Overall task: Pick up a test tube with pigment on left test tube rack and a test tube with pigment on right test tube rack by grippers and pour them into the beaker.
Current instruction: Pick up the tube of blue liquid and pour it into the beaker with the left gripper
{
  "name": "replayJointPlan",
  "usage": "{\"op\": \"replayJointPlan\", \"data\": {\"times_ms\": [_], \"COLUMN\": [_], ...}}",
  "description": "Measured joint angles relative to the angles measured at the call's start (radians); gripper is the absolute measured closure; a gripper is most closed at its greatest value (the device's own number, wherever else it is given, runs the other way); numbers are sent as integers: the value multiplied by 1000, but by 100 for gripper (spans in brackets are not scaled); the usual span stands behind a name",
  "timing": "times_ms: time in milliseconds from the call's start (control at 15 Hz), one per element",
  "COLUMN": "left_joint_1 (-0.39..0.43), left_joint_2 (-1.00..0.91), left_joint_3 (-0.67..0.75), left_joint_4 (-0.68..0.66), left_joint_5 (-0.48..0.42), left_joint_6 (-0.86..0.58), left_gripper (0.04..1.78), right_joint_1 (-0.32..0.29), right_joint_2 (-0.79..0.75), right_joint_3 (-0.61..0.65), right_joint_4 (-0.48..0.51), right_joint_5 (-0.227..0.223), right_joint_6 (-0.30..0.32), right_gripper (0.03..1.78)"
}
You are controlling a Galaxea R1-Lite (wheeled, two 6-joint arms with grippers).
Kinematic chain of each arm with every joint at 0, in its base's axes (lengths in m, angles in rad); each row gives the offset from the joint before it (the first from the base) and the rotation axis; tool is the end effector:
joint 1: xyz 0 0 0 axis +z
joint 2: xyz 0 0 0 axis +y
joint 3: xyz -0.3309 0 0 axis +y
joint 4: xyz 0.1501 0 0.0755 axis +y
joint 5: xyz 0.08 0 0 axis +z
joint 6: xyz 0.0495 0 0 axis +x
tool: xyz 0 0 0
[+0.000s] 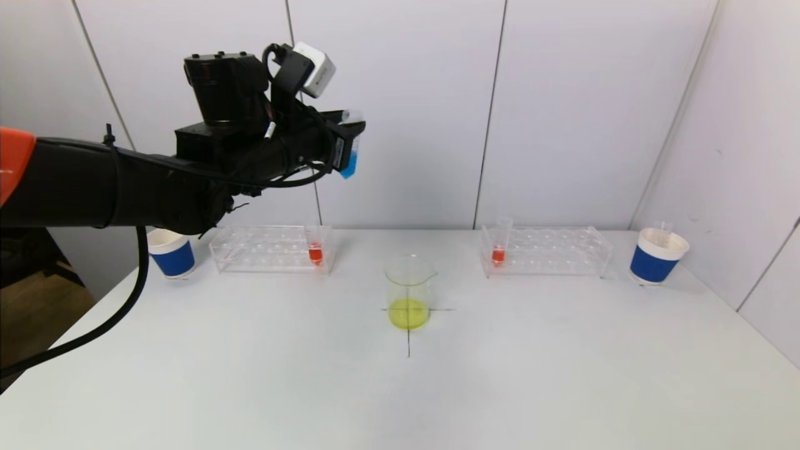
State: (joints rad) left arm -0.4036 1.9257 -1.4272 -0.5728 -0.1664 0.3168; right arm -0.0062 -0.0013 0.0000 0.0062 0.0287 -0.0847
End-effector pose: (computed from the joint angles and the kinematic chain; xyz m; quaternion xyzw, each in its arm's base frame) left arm 0.3751 -0.1691 0.3144 0.1469 -0.0807 -0.2716 0.9477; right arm -0.0514 0.0017 0.0746 -0.0423 0.0020 0.0113 0.9990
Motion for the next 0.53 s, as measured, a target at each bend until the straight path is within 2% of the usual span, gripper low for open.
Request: {"op": "replayJointPlan", "data": {"times_ms": [333,533], "left_joint_1": [-16,-16], "left_joint_2": [42,60], "left_joint_3": [-9,-11], "left_joint_4": [17,4], "left_joint_5": [29,16], "left_joint_6": [15,104], "left_gripper": [138,138], "right_joint_1": [0,0], "right_joint_2": [0,0], "right_joint_3": [0,0], "right_joint_4": [0,0], "right_joint_5": [0,0], "right_joint_6": [0,0], "right_gripper": [5,5]}}
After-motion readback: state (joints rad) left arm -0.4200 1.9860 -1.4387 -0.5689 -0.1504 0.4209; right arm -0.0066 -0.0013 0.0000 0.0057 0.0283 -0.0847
